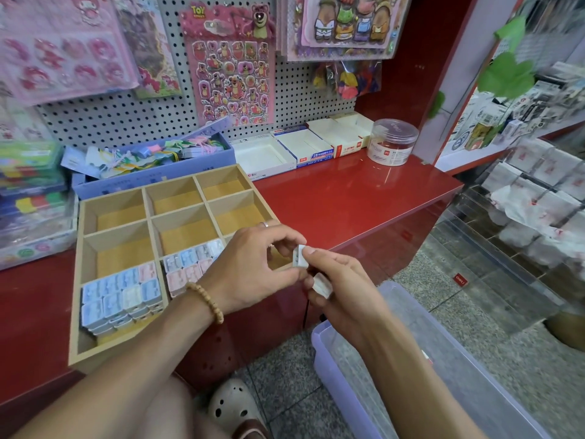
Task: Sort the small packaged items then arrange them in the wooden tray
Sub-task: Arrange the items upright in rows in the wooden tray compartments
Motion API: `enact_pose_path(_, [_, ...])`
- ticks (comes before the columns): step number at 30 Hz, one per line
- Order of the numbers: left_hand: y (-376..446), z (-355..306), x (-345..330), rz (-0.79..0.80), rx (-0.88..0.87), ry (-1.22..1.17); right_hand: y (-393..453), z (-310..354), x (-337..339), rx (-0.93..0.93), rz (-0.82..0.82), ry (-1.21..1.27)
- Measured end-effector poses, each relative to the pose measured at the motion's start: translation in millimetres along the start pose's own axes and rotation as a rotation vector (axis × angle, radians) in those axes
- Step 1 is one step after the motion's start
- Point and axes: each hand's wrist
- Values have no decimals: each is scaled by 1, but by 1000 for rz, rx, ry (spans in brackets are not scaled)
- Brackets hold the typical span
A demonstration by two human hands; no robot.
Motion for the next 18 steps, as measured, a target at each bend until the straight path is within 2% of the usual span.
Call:
enact_pose_path(3, [4,3,11,-18,61,69,8,0,-2,-20,-86,74])
enact_pose_path(6, [17,16,26,-41,184,361,15,0,4,-17,-196,162])
enact_pose_path(9, [32,30,30,-28,269,573,18,-4,13,-18,-278,133])
enact_pose_path(15, [48,41,13,-22,278,709,13,-12,23,8,-241,156])
enact_pose_path(18, [49,42,6,-43,247,722,10,-11,27,28,-201,4])
Point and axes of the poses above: each hand's wrist, its own y-axis towards the middle knuckle, its own x-axis out of the back of the hand, z = x × y, and after that the axes turned 11 degrees about x, right-handed
